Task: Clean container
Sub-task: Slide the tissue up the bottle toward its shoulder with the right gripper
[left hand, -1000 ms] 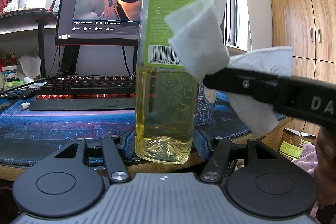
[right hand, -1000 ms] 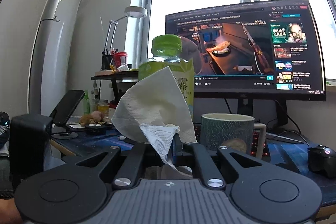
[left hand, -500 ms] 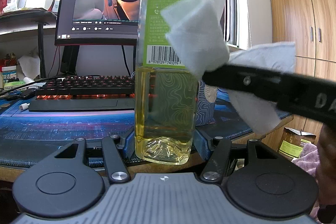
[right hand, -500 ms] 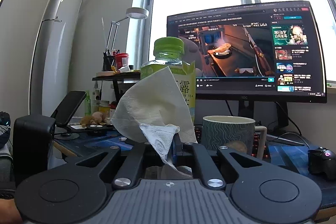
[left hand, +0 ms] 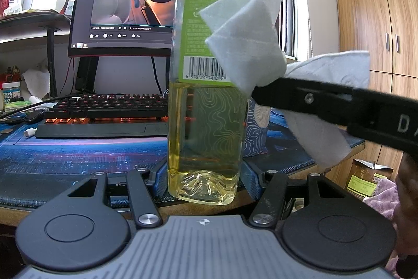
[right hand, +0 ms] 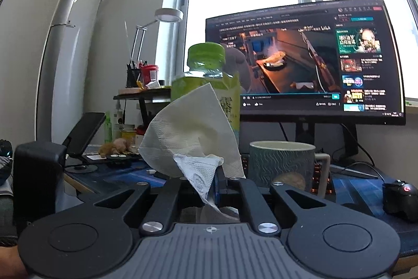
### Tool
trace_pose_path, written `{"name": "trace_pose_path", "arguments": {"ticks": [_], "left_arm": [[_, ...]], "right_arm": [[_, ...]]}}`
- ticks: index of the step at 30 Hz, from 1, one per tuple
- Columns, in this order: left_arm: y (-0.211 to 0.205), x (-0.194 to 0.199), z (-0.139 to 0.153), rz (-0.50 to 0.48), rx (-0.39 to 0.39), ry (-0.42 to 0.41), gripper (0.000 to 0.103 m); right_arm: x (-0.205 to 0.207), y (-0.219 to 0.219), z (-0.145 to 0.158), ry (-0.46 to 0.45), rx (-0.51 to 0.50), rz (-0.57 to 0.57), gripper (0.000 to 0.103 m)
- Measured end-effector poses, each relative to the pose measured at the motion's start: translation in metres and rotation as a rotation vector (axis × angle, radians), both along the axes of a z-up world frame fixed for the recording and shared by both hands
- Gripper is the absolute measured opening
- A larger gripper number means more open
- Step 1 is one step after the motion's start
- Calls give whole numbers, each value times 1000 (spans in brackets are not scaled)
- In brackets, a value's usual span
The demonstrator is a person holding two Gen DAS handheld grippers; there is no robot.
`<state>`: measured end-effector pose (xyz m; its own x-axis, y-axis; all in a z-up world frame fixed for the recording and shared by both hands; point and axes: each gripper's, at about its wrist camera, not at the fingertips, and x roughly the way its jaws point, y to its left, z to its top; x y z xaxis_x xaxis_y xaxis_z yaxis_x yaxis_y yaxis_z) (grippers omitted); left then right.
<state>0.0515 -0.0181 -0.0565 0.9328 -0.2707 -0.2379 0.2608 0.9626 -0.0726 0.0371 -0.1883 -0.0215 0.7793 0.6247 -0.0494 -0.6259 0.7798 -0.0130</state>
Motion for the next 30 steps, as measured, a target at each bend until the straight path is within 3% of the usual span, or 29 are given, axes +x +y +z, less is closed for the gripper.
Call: {"name": "trace_pose_path", "arguments": {"ticks": [15, 23, 30], "left_arm": [[-1, -1, 0, 1, 9, -5, 61], [-2, -2, 0, 3, 10, -6, 61], [-2, -2, 0, 4, 11, -6, 61]], "right_arm": [[6, -5, -5, 15, 4, -36, 7], [10, -24, -6, 18, 56, -130, 7], [7, -14, -3, 9, 45, -86, 7]]}}
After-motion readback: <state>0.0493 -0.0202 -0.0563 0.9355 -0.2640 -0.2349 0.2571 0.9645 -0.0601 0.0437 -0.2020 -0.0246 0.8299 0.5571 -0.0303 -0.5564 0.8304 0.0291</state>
